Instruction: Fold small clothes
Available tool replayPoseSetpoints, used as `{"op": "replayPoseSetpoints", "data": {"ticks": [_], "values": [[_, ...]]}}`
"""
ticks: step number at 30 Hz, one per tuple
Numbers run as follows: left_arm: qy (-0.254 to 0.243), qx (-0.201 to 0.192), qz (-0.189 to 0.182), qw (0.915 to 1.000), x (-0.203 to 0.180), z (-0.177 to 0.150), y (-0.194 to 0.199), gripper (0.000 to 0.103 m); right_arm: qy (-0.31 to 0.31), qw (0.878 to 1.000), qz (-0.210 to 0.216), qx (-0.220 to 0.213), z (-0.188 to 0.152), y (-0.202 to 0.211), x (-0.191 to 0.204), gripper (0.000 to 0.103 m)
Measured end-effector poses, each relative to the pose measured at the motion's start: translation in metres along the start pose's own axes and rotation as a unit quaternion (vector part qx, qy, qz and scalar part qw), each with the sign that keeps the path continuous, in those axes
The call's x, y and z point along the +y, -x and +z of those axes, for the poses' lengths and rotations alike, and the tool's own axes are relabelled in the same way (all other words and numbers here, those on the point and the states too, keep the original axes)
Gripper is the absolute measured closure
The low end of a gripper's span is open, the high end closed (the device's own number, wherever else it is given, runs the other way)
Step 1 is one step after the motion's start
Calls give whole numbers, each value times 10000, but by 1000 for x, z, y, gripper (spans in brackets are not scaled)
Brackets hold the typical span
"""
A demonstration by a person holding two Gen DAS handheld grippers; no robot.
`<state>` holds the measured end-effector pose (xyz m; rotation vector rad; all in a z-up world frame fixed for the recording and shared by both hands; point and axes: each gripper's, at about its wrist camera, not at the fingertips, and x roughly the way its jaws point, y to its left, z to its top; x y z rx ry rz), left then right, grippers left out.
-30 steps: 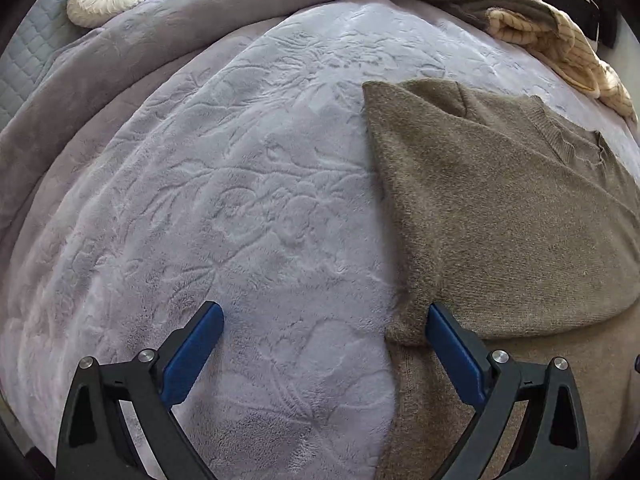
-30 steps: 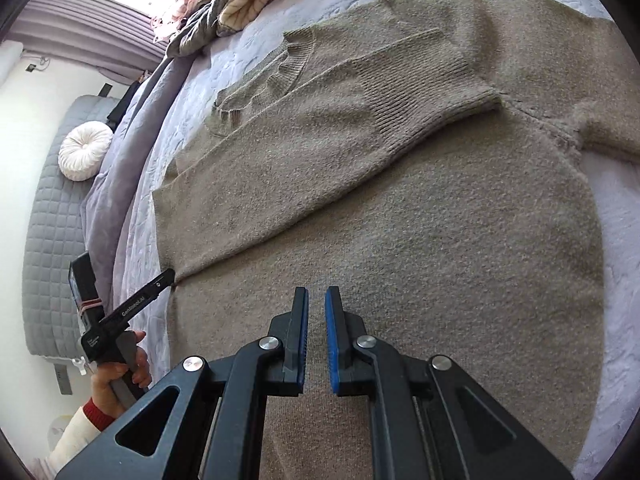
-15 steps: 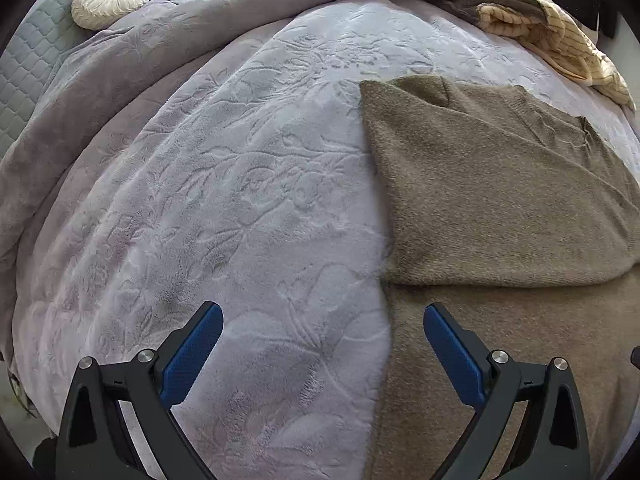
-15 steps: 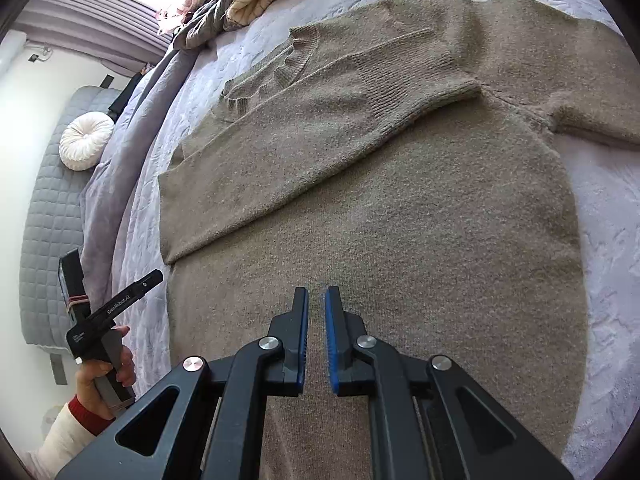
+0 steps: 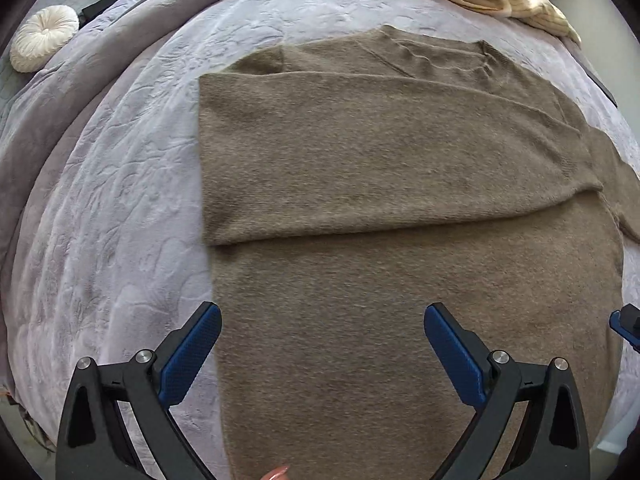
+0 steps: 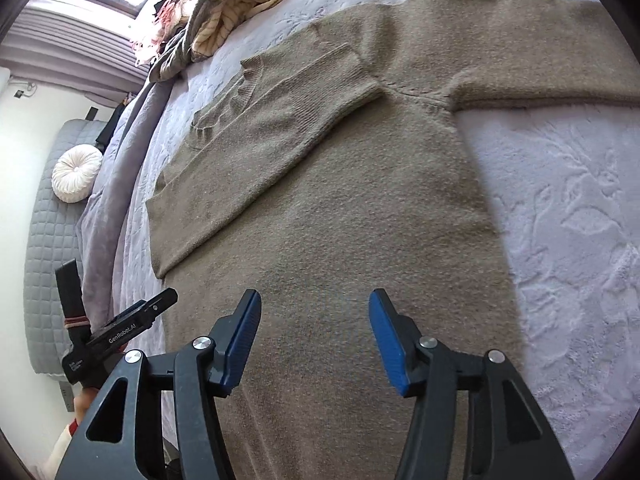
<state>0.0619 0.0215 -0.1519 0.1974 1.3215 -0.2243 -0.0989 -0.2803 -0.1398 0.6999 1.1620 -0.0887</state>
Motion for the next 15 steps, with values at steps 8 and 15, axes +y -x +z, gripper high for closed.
{"op": "replayPoseSetpoints", "data": {"ticks": [8, 15], "values": [[-197, 188, -151, 9995, -44, 4, -10, 2, -342, 9992, -27, -215, 0, 20, -43, 43], [-340, 158, -116, 9992, -94, 11, -9, 2, -627, 9962, -48, -606, 10, 46, -85, 43]]}}
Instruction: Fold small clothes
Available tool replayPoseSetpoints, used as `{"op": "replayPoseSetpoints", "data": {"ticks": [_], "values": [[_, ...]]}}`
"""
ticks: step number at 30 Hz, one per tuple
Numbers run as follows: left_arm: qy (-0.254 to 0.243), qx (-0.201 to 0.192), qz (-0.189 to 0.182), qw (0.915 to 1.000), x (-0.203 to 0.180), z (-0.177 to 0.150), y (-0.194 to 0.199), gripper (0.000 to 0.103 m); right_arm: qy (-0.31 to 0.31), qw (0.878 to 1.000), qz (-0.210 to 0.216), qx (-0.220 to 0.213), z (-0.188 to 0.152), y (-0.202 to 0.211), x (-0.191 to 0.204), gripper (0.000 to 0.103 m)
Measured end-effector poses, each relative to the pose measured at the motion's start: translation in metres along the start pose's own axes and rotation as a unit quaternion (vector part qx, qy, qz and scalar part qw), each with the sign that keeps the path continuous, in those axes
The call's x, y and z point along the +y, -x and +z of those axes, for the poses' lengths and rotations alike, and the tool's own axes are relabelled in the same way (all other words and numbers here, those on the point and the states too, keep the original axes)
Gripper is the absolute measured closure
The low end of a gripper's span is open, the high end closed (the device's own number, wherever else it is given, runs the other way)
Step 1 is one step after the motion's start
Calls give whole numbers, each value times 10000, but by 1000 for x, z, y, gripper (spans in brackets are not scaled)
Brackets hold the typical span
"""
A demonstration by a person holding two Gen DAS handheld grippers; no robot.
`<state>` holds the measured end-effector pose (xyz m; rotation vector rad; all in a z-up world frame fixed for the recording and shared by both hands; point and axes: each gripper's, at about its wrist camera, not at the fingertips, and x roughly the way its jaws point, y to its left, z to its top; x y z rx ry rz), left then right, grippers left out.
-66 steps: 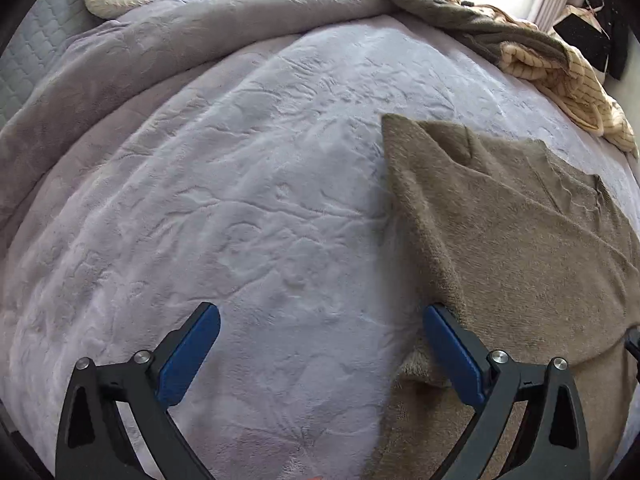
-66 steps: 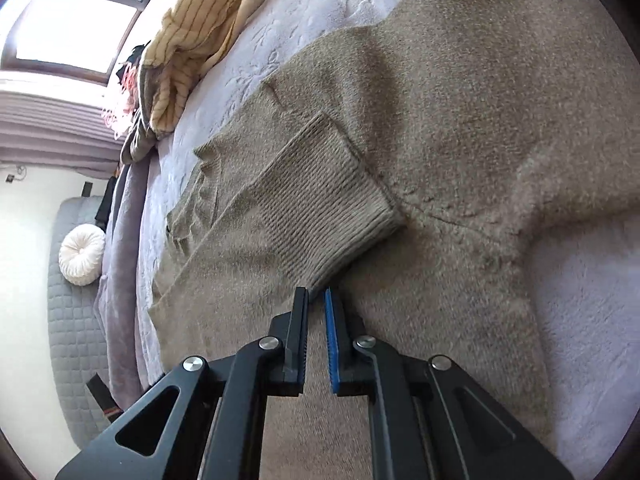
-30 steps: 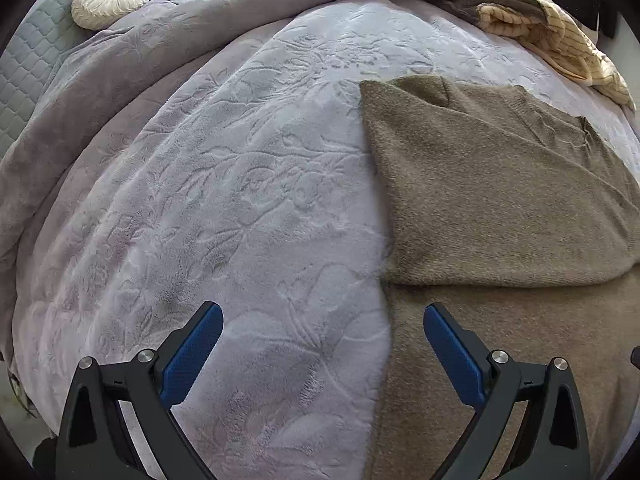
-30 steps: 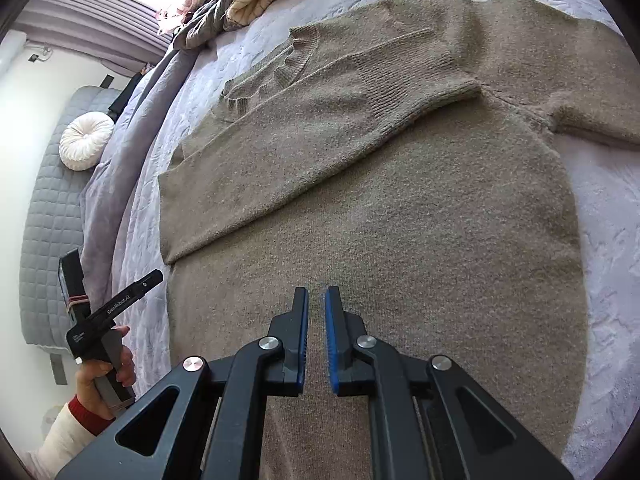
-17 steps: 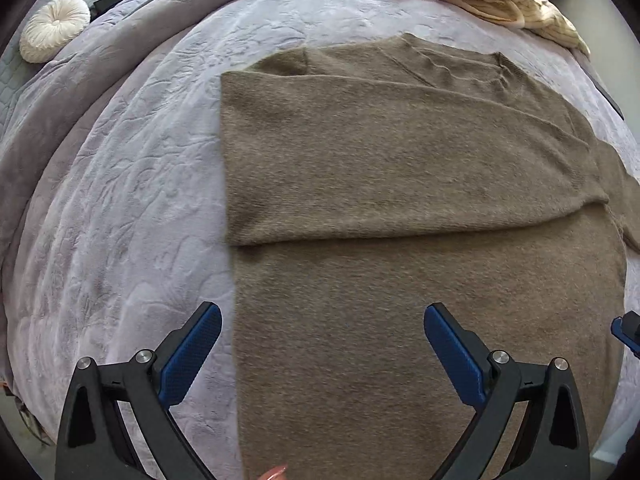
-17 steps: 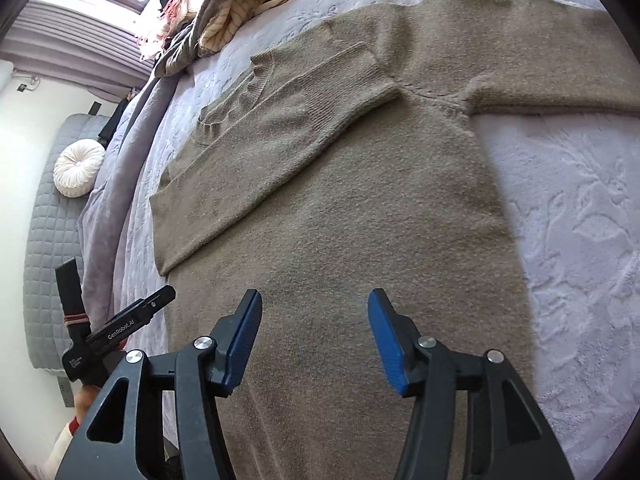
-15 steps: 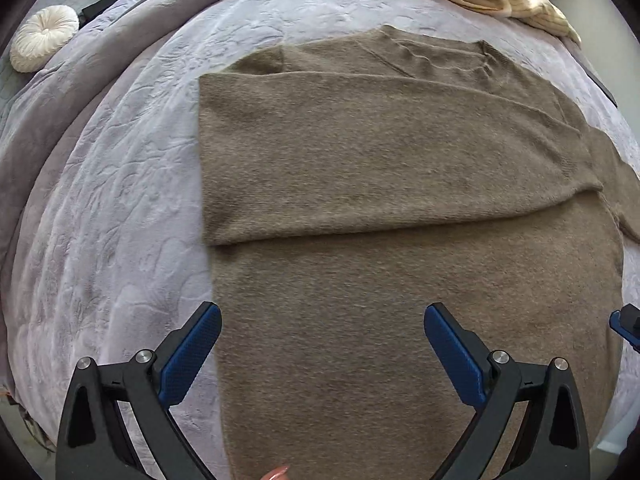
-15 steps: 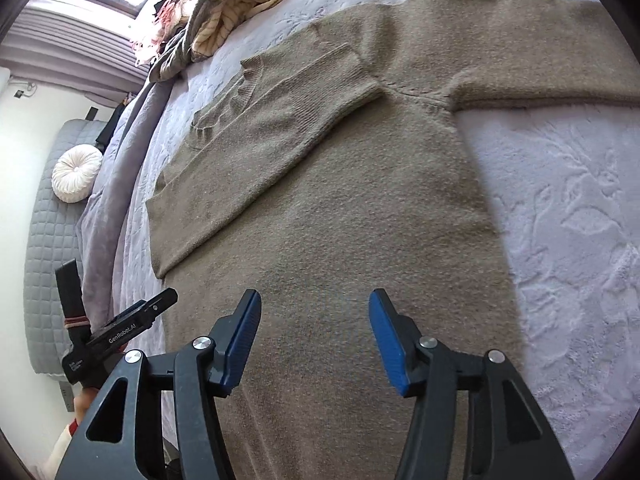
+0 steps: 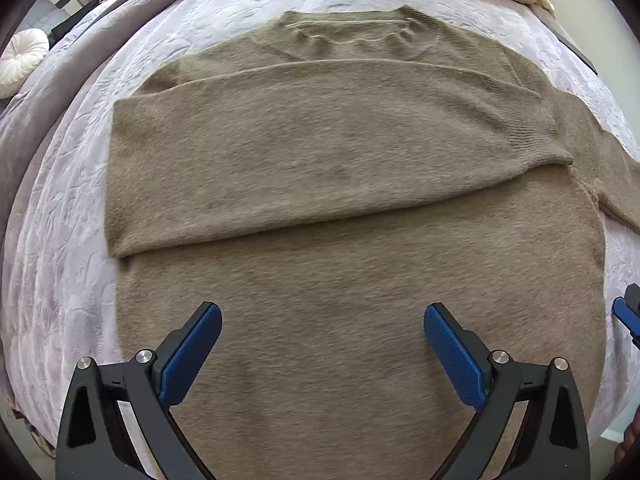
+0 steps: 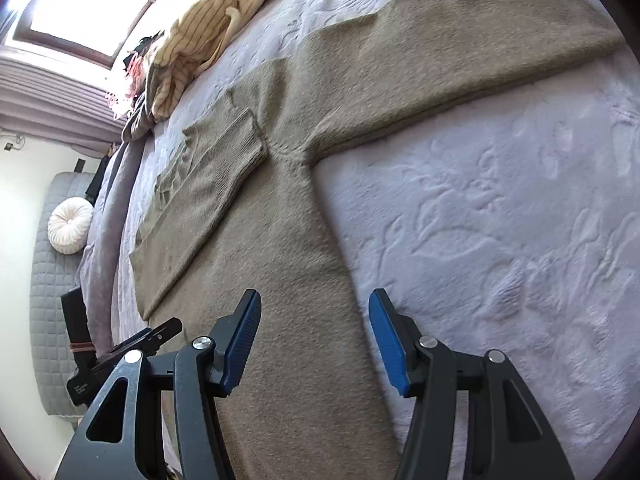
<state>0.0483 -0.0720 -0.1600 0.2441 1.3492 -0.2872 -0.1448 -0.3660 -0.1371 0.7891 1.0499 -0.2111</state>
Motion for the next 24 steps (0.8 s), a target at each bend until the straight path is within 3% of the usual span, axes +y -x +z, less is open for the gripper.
{"op": "replayPoseSetpoints", "data": {"ticks": [7, 12, 17, 24], "values": [[-410, -205, -41, 9989, -60, 12, 4, 2, -459, 9979, -19, -460, 30, 31, -49, 43], [-563, -205, -320, 9977, -94, 23, 3, 2, -666, 9935, -125, -912, 52, 54, -89, 43], [-662, -371, -580, 9954, -134, 31, 8, 2, -1372, 9776, 285, -1572, 73, 76, -136, 43], [-793, -394, -785, 9930, -178, 42, 3, 2, -2036, 9525, 758, -2135, 108, 88, -174, 43]]}}
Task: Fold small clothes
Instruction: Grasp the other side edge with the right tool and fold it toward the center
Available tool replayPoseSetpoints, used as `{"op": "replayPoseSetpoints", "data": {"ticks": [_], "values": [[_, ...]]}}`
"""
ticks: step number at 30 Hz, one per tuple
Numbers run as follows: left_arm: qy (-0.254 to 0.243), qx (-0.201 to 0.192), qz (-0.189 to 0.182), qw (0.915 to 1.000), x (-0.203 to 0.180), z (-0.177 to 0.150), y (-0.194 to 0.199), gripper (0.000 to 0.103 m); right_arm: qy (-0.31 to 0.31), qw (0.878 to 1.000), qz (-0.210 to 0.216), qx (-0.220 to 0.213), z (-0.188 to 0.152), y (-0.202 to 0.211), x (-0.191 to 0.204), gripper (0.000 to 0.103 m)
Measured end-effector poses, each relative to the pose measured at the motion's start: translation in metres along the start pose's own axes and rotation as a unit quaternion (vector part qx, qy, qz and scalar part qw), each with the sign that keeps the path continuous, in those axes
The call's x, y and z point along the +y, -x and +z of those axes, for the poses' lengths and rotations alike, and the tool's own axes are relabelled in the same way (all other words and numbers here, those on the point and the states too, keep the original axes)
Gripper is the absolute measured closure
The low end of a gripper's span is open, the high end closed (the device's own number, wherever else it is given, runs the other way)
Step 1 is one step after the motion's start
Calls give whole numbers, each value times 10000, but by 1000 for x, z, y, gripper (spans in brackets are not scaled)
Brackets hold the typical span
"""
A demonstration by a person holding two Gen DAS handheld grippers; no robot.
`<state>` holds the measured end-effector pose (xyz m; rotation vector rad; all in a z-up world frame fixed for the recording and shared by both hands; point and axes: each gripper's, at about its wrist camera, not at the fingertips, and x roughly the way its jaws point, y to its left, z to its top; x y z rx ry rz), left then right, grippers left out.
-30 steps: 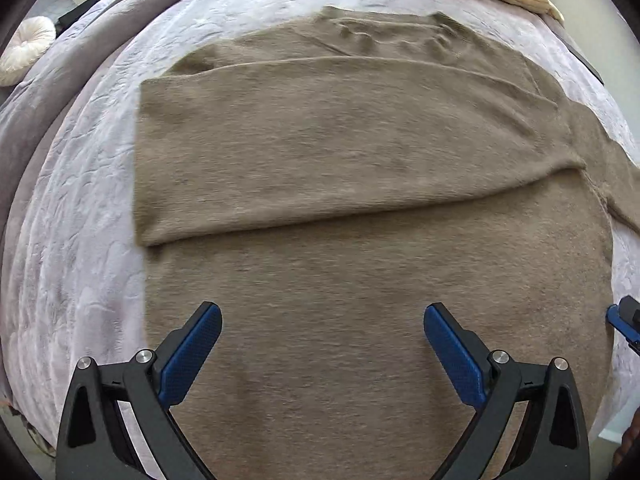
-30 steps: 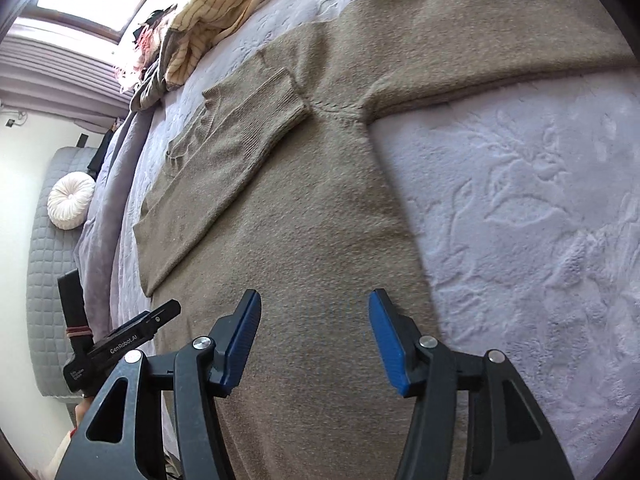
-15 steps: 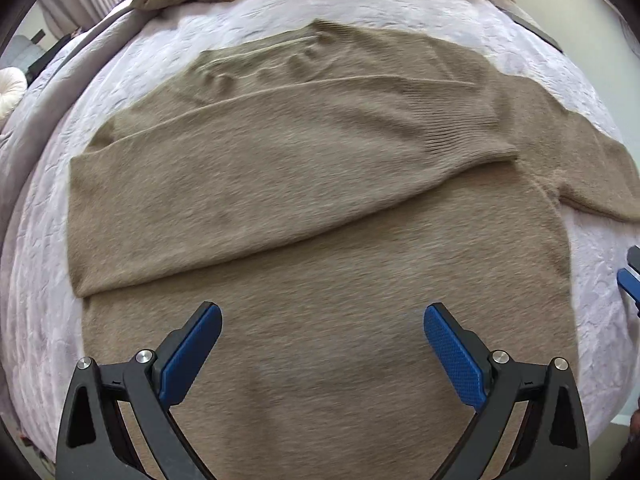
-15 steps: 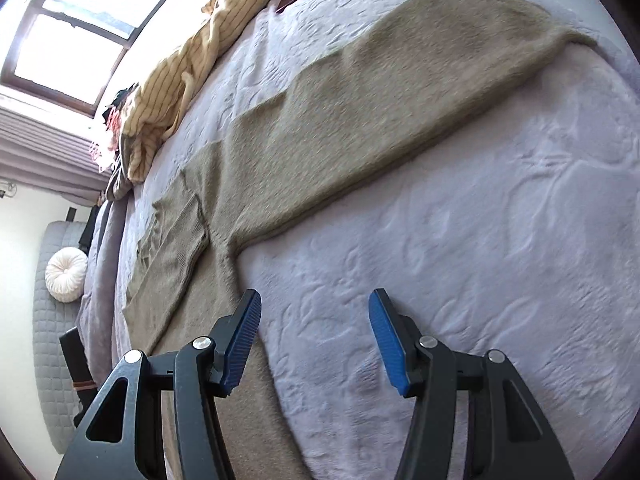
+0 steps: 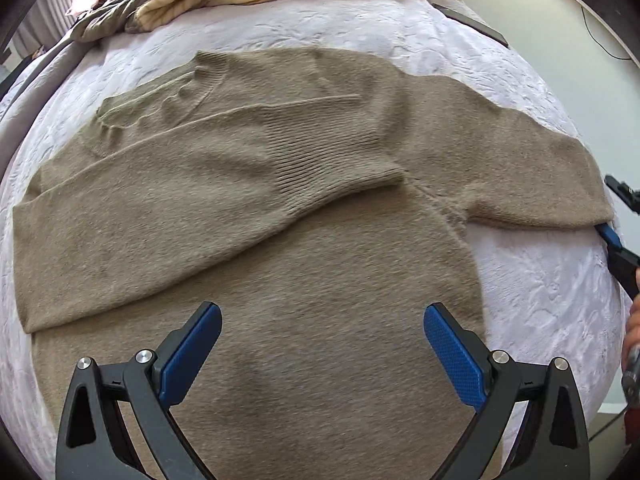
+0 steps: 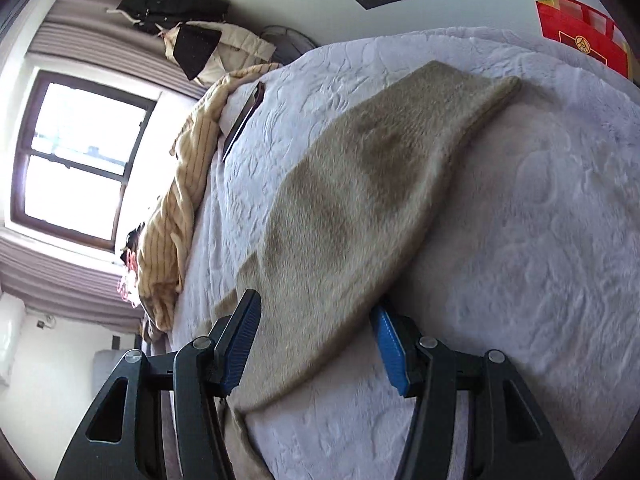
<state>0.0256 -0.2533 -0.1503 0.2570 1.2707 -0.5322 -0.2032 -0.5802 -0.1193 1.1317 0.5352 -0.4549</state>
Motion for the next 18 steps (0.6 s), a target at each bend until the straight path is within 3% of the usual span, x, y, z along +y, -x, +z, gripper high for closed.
{"op": "replayPoseSetpoints", "data": {"ticks": [2, 3, 4, 5, 6, 9, 11, 14, 18], "values": [[-8, -37, -16, 10000, -11, 4, -3, 2, -299, 9993, 207, -82, 11, -4, -5, 43], [-4, -32, -39, 10000, 4, 9, -12, 2, -462, 9984, 301, -110, 15, -6, -7, 43], [13, -25, -72, 10000, 5, 10, -13, 2, -638, 9971, 385, -121, 18, -7, -11, 51], [42, -33, -95, 9999, 6, 11, -13, 2, -859, 9952, 452, -137, 20, -7, -15, 65], [61, -46, -115, 9999, 9, 12, -13, 2, -1104, 9925, 506, -151, 22, -8, -20, 99], [87, -69, -86, 9999, 27, 2, -4, 2, -1664, 9823, 847, -124, 17, -12, -31, 98], [133, -107, -91, 9998, 39, -6, 6, 2, -1640, 9806, 1068, -125, 14, -12, -24, 98], [232, -245, -52, 9994, 61, -8, 15, 2, -1295, 9818, 1388, -32, 11, -18, 8, 98], [563, -321, 185, 9977, 99, -10, 21, 2, -250, 9854, 1654, 302, 2, -35, 84, 98]]}}
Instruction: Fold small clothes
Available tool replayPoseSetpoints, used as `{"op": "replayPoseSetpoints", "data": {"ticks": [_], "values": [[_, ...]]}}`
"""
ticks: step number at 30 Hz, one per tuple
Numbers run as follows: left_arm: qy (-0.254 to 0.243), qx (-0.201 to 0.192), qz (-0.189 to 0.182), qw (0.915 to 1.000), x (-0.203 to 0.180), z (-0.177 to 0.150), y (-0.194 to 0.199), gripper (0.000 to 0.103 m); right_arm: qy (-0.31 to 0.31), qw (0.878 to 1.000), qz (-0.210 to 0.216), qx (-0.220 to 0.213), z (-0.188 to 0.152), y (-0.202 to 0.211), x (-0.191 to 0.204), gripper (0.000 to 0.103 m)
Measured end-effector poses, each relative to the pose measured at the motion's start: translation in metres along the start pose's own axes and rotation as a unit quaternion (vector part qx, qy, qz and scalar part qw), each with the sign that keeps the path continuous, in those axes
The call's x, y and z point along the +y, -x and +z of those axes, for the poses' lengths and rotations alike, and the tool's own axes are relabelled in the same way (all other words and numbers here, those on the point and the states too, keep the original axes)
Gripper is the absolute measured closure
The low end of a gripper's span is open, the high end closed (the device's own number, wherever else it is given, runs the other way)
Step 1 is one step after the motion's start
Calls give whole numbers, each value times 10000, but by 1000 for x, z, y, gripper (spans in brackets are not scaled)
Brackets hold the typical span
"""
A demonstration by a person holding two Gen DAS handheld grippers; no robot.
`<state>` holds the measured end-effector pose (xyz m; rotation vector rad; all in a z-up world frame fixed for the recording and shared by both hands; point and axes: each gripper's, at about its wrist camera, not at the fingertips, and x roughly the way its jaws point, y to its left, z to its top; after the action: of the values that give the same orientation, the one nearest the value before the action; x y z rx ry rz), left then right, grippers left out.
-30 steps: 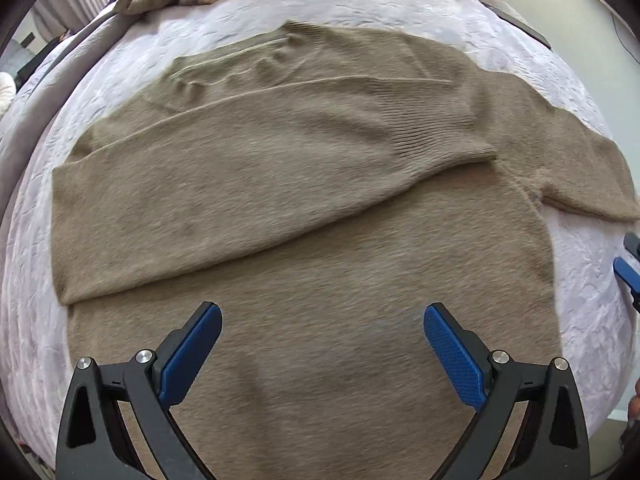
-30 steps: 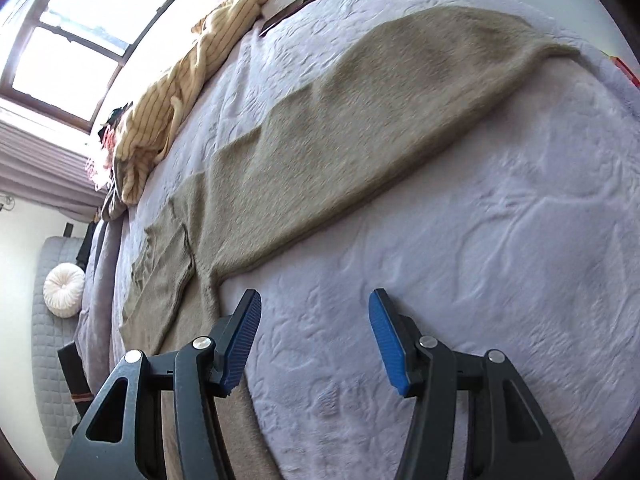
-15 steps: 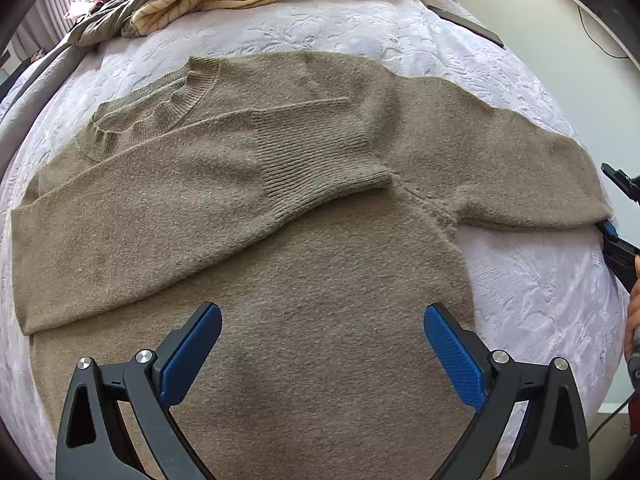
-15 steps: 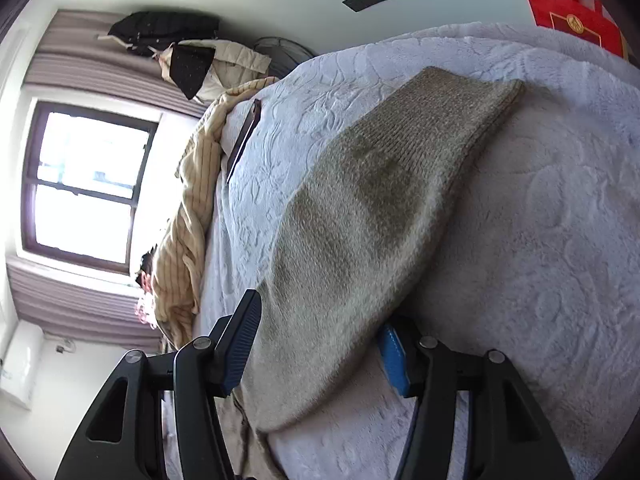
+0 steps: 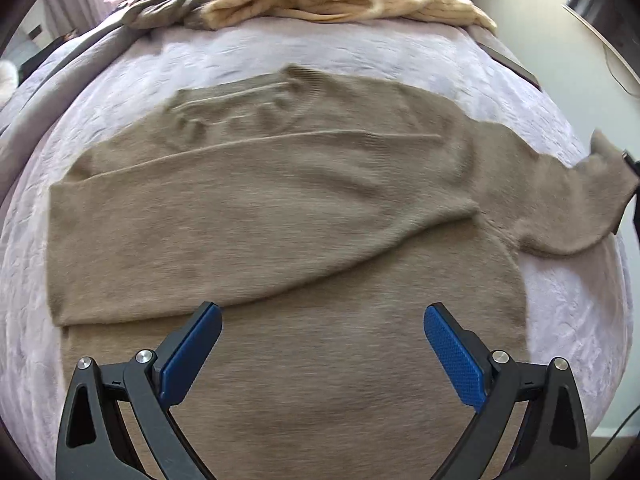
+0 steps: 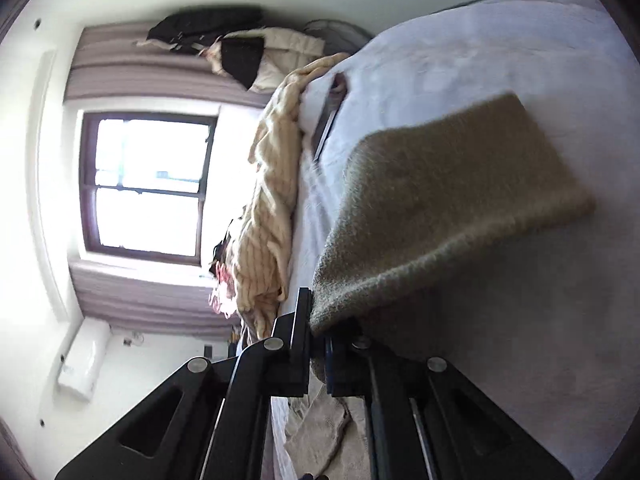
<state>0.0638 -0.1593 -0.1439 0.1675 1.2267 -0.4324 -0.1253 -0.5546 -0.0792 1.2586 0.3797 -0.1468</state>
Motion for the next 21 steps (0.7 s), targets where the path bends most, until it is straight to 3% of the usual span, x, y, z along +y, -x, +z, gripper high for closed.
{"op": "replayPoseSetpoints", "data": {"ticks": [4, 9, 13, 17, 18, 20, 21], "values": [[276, 144, 0, 9995, 40, -3, 0, 2, 1211, 9893, 144, 796, -37, -59, 72, 98], [583, -47, 309, 9978, 86, -17, 14, 2, 2766, 9384, -4, 2071, -137, -143, 139, 98], [775, -151, 506, 9956, 112, -24, 16, 2, 3060, 9066, -418, 2875, -212, -200, 129, 96], [899, -102, 464, 9948, 129, -35, 12, 2, 2878, 8760, -1585, 3531, -255, -253, 78, 91], [918, -100, 438, 9948, 136, -42, 16, 2, 2747, 8767, -1713, 3559, -254, -259, 69, 91], [922, -121, 427, 9948, 141, -47, 15, 2, 2362, 8968, -1567, 3399, -247, -253, 64, 81], [935, -130, 421, 9946, 142, -48, 15, 2, 2182, 9080, -1528, 3233, -242, -246, 64, 69]]}}
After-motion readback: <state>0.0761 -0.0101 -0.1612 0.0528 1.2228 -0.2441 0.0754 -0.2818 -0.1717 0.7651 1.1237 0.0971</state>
